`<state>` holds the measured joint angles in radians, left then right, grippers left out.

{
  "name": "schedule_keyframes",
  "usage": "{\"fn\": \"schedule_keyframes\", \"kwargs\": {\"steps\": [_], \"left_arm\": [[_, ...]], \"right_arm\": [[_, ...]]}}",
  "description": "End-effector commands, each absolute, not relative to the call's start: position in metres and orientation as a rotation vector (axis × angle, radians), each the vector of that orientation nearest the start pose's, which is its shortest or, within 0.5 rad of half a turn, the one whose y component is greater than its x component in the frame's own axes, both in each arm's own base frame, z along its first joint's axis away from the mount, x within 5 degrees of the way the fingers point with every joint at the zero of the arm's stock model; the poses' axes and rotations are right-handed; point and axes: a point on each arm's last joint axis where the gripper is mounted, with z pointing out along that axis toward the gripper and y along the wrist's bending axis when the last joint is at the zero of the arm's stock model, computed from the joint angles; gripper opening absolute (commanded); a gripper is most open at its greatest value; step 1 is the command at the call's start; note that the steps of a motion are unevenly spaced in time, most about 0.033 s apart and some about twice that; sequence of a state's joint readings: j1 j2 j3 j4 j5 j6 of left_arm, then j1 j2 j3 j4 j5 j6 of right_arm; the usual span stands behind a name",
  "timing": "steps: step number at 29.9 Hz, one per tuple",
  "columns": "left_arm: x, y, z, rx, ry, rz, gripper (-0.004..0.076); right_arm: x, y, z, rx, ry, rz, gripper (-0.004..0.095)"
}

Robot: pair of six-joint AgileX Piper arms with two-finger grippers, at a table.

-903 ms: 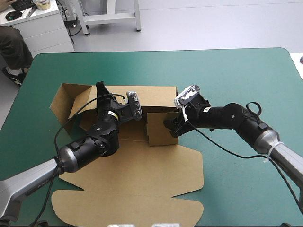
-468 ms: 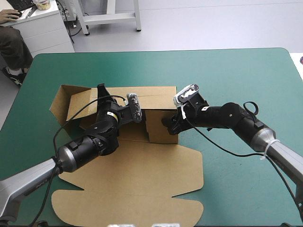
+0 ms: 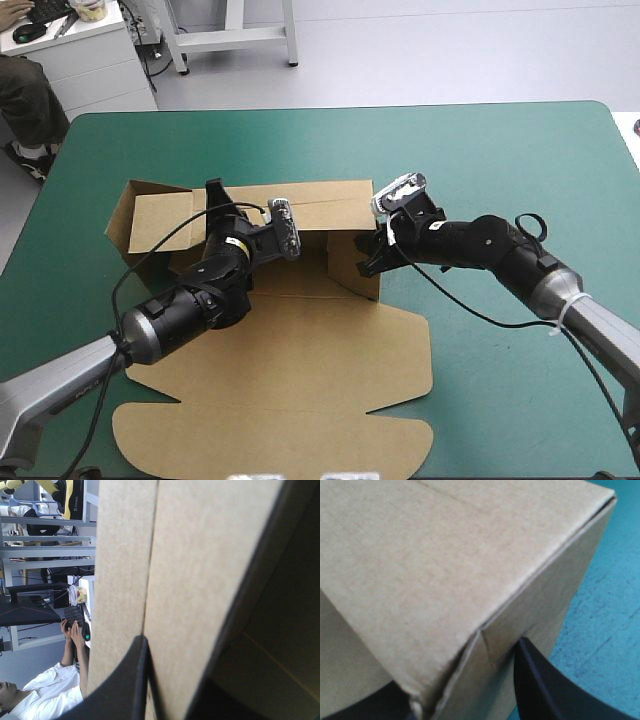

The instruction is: Fold the box

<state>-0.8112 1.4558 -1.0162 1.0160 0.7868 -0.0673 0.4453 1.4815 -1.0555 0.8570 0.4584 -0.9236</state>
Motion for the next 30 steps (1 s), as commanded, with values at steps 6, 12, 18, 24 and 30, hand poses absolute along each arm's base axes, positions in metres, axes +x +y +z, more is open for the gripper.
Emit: {"fn": "schedule_keyframes", "kwargs": {"steps": [6,12,18,24,30], "left_arm": [[0.231,-0.19,0.269,1.381,2.01,0.462,0.0015],[0.231,-0.189,0.269,1.359,2.026,0.456,0.0015],[0.23,-0.195,0.279,1.305,2.046,0.426,0.0015],[0.226,-0.215,0.313,1.267,1.971,0.37,0.0015],[0.225,-0.225,0.335,1.235,1.917,0.329,0.0015]], "right_arm": [[0.281,0.169,0.306,-0.803,2.039,0.567,-0.0018],[0.281,0.168,0.306,-0.812,2.035,0.552,-0.0018],[0.288,0.161,0.307,-0.812,2.017,0.402,-0.0018],[0.297,0.155,0.322,-0.763,2.005,0.279,-0.0018],[0.301,0.152,0.337,-0.735,2.016,0.222,-0.0018]]}}
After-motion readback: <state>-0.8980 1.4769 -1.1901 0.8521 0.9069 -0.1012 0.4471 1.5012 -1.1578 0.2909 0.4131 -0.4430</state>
